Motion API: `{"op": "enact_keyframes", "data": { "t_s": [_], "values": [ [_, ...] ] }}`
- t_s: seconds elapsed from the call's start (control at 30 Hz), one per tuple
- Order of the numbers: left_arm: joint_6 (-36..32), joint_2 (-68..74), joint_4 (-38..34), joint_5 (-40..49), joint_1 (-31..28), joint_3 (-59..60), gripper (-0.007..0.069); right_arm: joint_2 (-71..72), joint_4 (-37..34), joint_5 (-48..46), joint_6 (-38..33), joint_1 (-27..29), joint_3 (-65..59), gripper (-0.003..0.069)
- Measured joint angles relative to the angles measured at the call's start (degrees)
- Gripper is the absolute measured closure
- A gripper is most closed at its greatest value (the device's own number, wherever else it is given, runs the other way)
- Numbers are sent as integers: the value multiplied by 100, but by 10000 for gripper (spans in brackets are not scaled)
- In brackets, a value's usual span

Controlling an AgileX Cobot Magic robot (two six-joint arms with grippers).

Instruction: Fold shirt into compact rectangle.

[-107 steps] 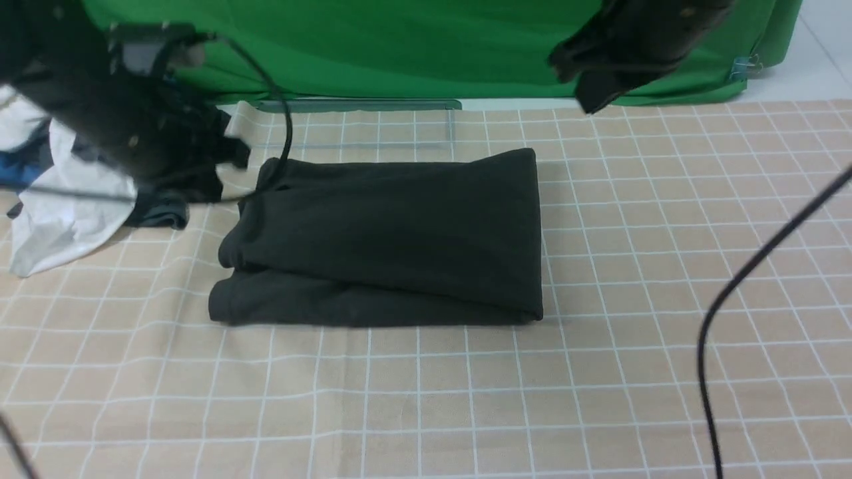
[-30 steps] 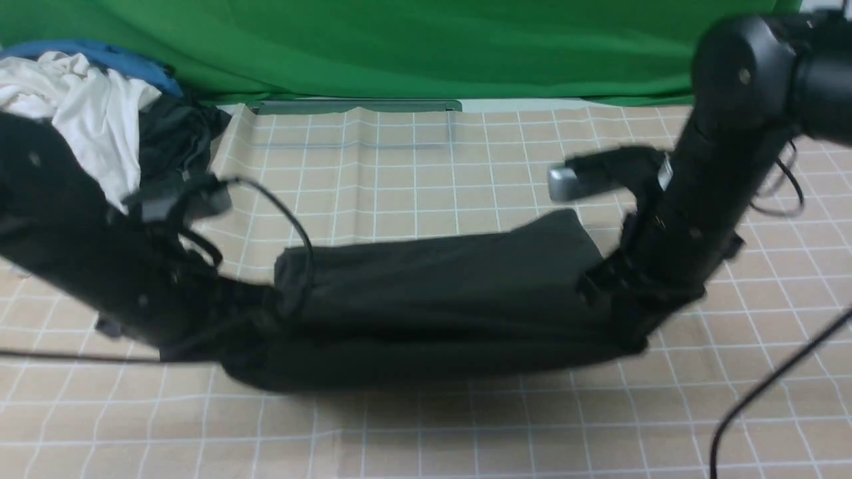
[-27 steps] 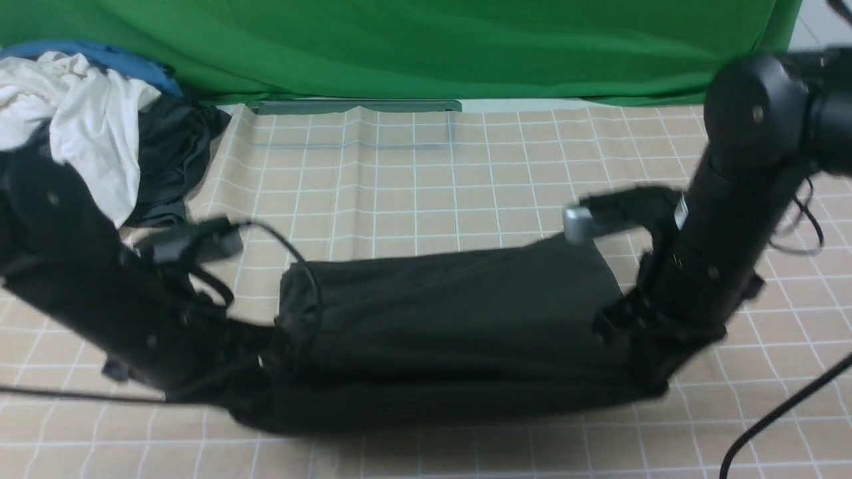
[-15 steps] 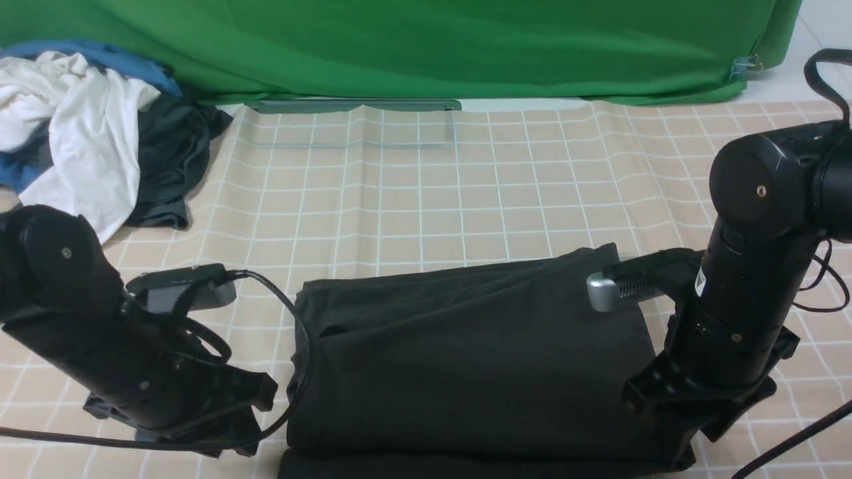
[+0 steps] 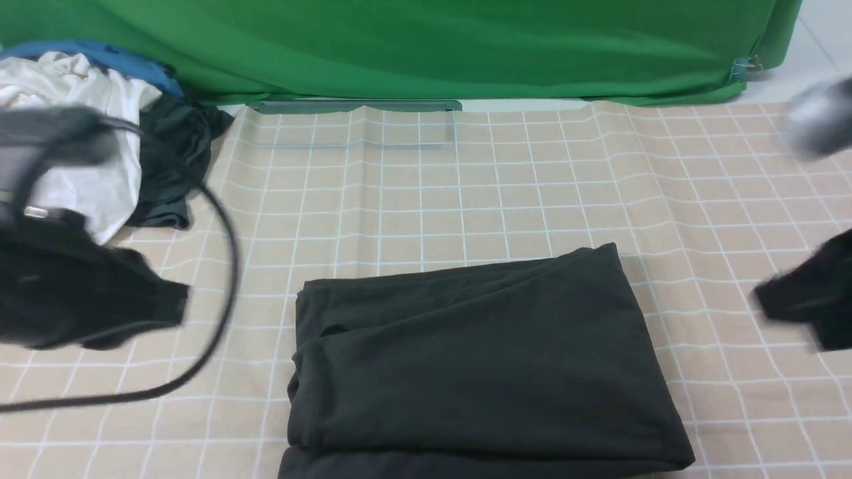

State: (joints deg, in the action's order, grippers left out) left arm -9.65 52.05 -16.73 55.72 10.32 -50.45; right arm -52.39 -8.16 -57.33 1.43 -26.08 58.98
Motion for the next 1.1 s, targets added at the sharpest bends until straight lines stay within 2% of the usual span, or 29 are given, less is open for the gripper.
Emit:
{"op": "enact_keyframes", "data": {
  "t_s": [0.13,0.27,0.4,0.6,0.77,1.1],
  "values": [
    [17,-1592,90,-465,0,358,606,1834,13,1327,-370,0,-519,621],
    [323,-2962,117,-1021,0,1008,606,3305,13,3103,-784,0,-1539,621],
    [527,-3787,117,-1278,0,1587,606,3866,17,4193,-839,0,-2385,621],
    [571,-4425,96,-1397,0,2385,606,3953,24,5422,-962,0,-3078,613],
    [571,-4453,-23,-1774,0,2517,606,3953,24,5833,-987,0,-3206,590],
    [530,-4453,-52,-2222,0,2517,606,3953,18,5888,-1026,0,-3206,502]
  ]
}}
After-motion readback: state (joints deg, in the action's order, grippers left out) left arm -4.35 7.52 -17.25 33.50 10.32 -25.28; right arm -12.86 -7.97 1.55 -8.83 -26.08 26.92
